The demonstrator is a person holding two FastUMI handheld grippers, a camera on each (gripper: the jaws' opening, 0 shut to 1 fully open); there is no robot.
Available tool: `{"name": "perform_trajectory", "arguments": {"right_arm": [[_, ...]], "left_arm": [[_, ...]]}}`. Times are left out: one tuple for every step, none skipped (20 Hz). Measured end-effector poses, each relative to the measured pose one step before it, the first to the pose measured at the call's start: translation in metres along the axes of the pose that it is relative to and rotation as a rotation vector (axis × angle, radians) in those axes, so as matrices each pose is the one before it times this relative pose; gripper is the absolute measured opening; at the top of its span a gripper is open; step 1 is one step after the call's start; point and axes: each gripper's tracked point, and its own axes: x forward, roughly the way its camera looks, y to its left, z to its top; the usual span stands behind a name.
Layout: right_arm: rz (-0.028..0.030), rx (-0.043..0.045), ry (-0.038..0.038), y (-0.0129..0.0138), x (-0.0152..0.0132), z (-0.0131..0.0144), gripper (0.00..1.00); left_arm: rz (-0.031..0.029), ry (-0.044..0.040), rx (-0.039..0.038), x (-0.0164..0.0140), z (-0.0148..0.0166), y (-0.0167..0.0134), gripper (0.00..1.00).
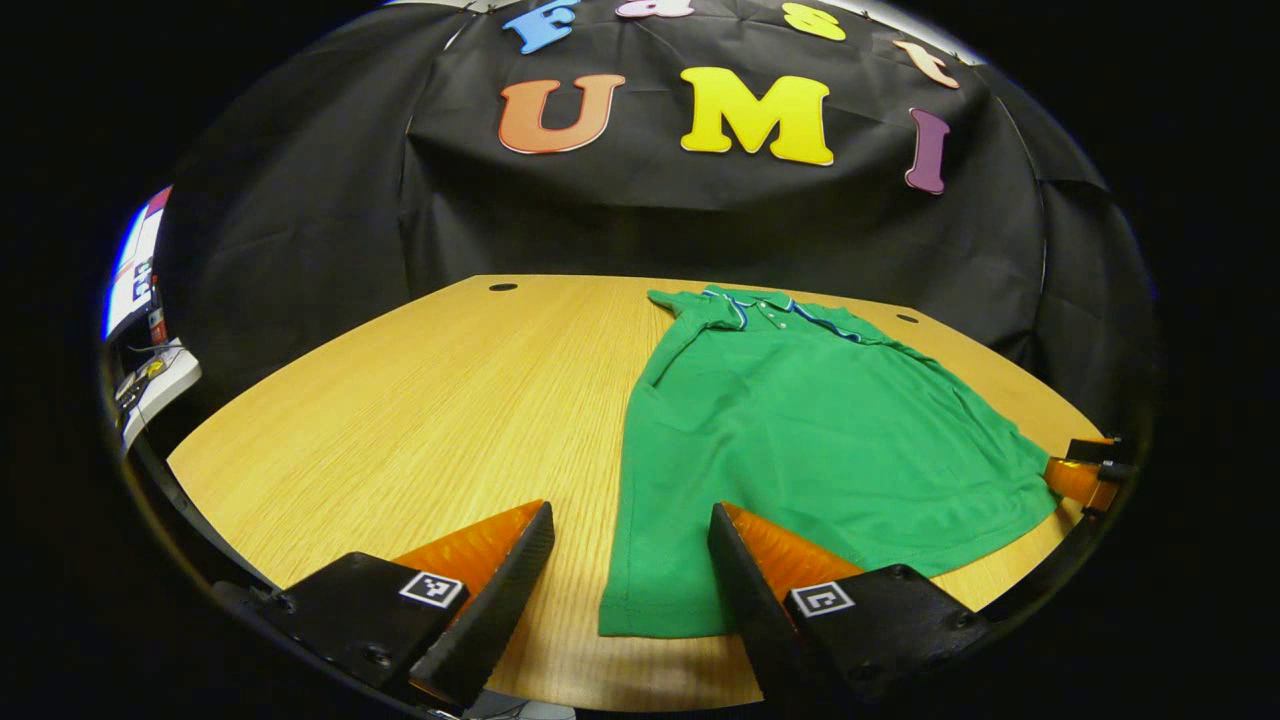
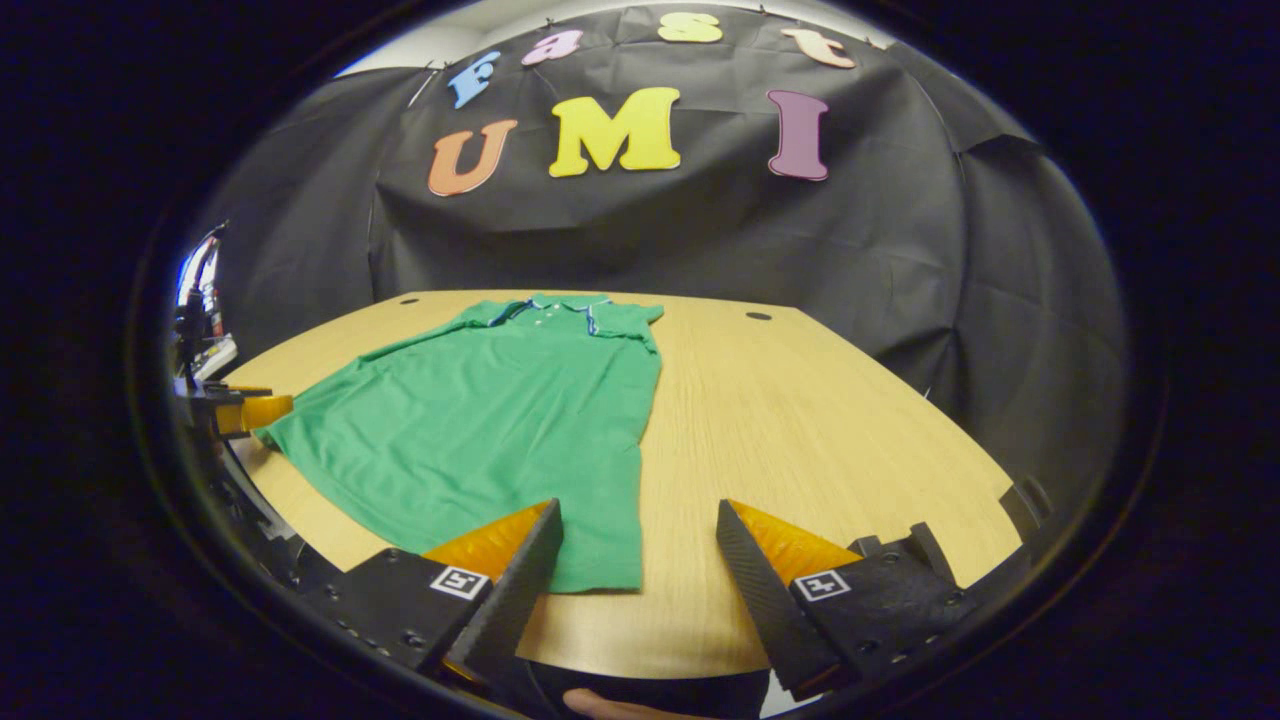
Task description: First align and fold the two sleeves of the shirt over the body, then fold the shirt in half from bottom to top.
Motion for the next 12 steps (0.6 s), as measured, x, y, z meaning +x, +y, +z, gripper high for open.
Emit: {"name": "perform_trajectory", "arguments": {"right_arm": [[0.01424, 0.00143, -0.0009, 0.003, 0.00087, -0.00113, 0.94], [0.01215, 0.00678, -0.0017, 0.00165, 0.00073, -0.00065, 0.94], [0.01235, 0.02412, -0.00899, 0.00092, 0.00068, 0.00104, 0.9], [0.01924, 0.02536, 0.00863, 0.0035, 0.00076, -0.00257, 0.89], [-0.00492, 0.00297, -0.01775, -0.00165, -0.00012, 0.00032, 0.79], [-0.00121, -0.00096, -0.00512, -0.00072, 0.002, -0.00042, 0.66], [0.02103, 0.01953, -0.00103, 0.00564, -0.00124, -0.001, 0.53], [0.02006, 0.00704, -0.00627, 0.00496, 0.00154, 0.001, 0.41], [0.01534, -0.00504, 0.00303, 0.00334, 0.00068, -0.00268, 0.21], [0.00022, -0.00472, -0.00501, -0.00069, -0.00035, 0.00085, 0.1], [-0.00178, -0.00436, 0.00504, -0.00101, -0.00221, 0.00044, 0.03], [-0.00312, -0.00255, -0.00437, -0.00161, -0.00099, 0.00252, 0.05]], "left_arm": [[0.00105, -0.02603, 0.02113, -0.00022, 0.00248, -0.00021, 1.0], [-0.00176, -0.00713, 0.00393, 0.00402, 0.00013, -0.00002, 1.0], [0.007, -0.00168, -0.00886, -0.00092, 0.00058, 0.00085, 1.0], [0.00975, -0.00033, -0.00221, 0.00282, 0.00053, 0.00268, 0.94], [0.00424, -0.00198, 0.00216, 0.0015, -0.00008, 0.00044, 0.89], [-0.00653, -0.01053, -0.00389, 0.00278, 0.00119, -0.00275, 0.75], [-0.01786, -0.01231, -0.00667, 0.00008, 0.00217, -0.00516, 0.72], [-0.00288, -0.0136, 0.00151, -0.0004, 0.00084, -0.00204, 0.33], [0.00002, -0.00421, 0.01247, 0.00056, -0.00053, -0.00193, 0.27], [0.00285, -0.00557, 0.01429, -0.00069, 0.00041, -0.00128, 0.18], [0.00212, -0.00666, 0.00835, -0.00022, 0.00228, -0.00014, 0.11], [0.00057, -0.01429, 0.00204, -0.00119, 0.00398, -0.0011, 0.08]]}}
